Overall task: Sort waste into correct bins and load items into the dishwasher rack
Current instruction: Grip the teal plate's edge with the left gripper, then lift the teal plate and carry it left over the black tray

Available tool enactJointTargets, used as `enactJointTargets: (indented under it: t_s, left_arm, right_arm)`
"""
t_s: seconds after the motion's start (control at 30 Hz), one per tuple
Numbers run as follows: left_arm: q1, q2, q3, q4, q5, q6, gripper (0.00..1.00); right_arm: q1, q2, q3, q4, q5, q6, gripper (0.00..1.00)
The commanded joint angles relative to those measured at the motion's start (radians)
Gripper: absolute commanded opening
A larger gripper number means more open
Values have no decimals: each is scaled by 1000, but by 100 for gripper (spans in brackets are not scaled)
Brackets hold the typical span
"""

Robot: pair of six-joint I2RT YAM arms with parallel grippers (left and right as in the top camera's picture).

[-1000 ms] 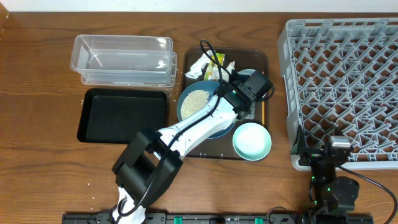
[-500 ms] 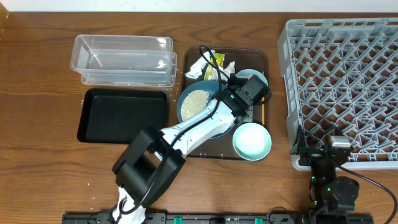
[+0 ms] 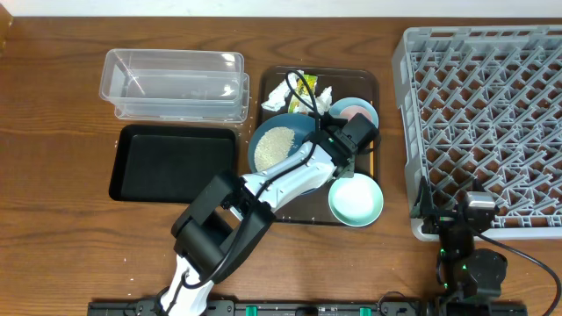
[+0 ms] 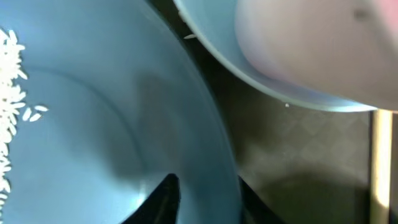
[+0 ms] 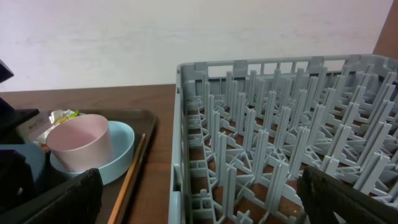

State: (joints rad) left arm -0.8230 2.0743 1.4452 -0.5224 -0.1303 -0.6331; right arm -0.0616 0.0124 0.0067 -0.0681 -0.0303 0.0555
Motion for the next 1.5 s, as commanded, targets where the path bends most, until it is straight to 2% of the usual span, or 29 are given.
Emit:
enactJointTargets:
  t_s: [0.0,0.07,0.13,0.53,1.03,1.3,1.47]
  left_arm:
    - [-1,16,-10,-2,-10,-1,20]
    - [-2,15,-8,-3,-10,-1,10]
    - [-3,13,-5,-3,-10,-1,6]
    - [-39,-89,23,-73,-98,5,6]
    - [-39,-343,23,-173,-156,37,6]
    - [38,-439,23,-222,-131,35,6]
    - [145,-485,23,-253,-18,37,6]
  right_arm:
    - [-5,-1,-1,-4,-3,-12,99]
    - [-5,-1,-1,-4,-3,-12,99]
    - [-5,-1,-1,-4,-3,-12,99]
    - [-5,-1,-1,-4,-3,-12,99]
    - [-5,-1,-1,-4,-3,-12,99]
    - [-5,-1,-1,-4,-3,-12,99]
    - [-5,-1,-1,-4,-3,-12,99]
